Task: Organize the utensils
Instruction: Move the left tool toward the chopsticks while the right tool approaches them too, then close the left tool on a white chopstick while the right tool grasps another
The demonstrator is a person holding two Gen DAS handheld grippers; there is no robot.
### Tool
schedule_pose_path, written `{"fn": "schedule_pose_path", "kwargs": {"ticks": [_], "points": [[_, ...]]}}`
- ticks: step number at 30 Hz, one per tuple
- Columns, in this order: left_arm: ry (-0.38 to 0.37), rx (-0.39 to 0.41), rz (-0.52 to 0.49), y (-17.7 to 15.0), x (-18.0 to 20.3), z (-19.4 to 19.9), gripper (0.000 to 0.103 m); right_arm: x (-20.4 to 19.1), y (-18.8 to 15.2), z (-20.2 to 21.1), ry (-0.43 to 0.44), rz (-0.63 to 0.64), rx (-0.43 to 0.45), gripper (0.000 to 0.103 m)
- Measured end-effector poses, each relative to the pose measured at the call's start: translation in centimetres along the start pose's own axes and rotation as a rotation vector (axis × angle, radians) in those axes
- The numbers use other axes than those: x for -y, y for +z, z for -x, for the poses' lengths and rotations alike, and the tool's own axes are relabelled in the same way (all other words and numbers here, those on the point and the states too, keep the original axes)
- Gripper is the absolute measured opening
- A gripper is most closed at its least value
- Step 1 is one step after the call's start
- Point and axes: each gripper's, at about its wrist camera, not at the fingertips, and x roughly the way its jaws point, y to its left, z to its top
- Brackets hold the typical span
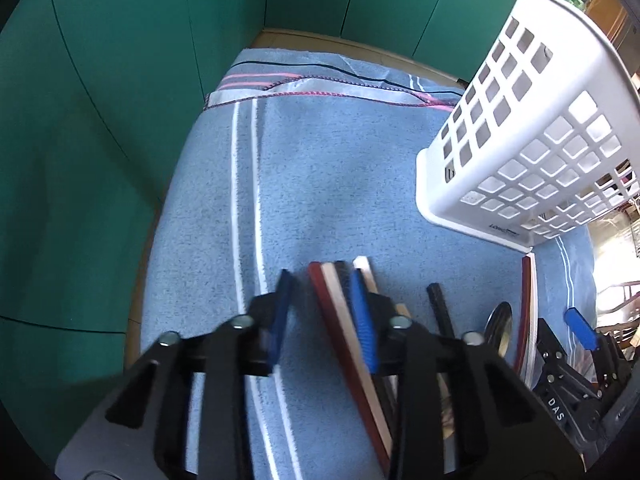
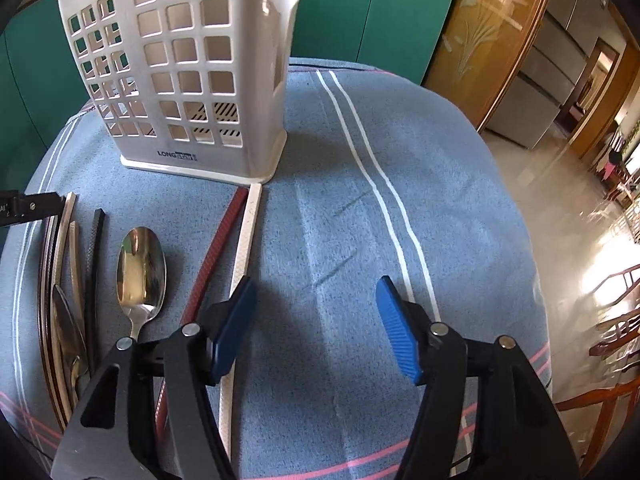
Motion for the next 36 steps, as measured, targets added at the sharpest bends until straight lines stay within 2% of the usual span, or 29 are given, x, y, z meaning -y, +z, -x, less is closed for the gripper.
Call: {"fn": "schedule_pose_path", "kwargs": {"ticks": [1, 5, 6, 10, 13, 15, 17, 18, 19, 22, 26, 28, 32, 36], "points": [[0.008, -0.001, 0.006, -0.1, -0.3, 0.2, 0.023, 0.2, 0.0, 0.0, 0.002, -0.002, -0.002, 0.066], [0.016, 0.015, 0.03, 0.0, -1.6, 0.8, 0.0, 0.6, -0.3, 0.0, 0.007, -0.015, 0.003, 0.069], [-0.001, 0.026, 0.038, 0.1, -1.9, 1.0, 0.0, 0.8, -0.4, 0.0, 0.007, -0.019, 0.004, 0.069], [-0.049, 0.028, 0.046, 0.4, -2.1, 1.1, 0.0, 0.5, 0.0, -0.2, 0.0, -0.016, 0.0, 0.07], [-0.04, 0.007, 0.033, 0.5, -1.5, 0.1, 0.008, 0.2, 0.3, -0.3, -0.009, -0.004, -0.009, 0.07], [-0.028, 0.017, 0.02, 0.5, -0.9, 0.0, 0.008, 0.0, 0.5, -0.3, -0.017, 0.005, -0.01, 0.071], [-0.025, 0.026, 0.004, 0.6, -0.2, -0.2, 0.006, -0.2, 0.4, -0.2, -0.024, 0.009, -0.005, 0.071], [-0.047, 0.019, -0.006, 0.4, 0.1, -0.3, 0.0, -0.2, 0.4, -0.2, -0.026, 0.011, -0.002, 0.071], [-0.083, 0.013, -0.018, 0.3, 0.6, -0.5, 0.0, -0.2, 0.3, -0.2, -0.027, 0.011, 0.0, 0.071], [-0.105, 0.049, -0.055, 0.1, 1.8, 0.1, 0.0, -0.2, 0.2, -0.1, -0.022, 0.009, 0.001, 0.071], [-0.138, 0.11, -0.035, 0.5, 1.0, 2.1, 0.0, -0.2, 0.2, -0.1, -0.022, 0.002, 0.0, 0.072], [-0.143, 0.107, -0.032, 0.6, 0.5, 2.2, 0.0, -0.2, 0.2, -0.1, -0.028, 0.002, 0.0, 0.073], [-0.127, 0.061, -0.057, 0.1, 1.7, 1.7, 0.011, -0.1, 0.3, -0.2, -0.034, 0.007, -0.003, 0.074], [-0.069, 0.013, -0.093, -0.2, 3.0, -0.3, 0.023, -0.2, 0.8, -0.3, -0.036, 0.024, -0.026, 0.074]]}}
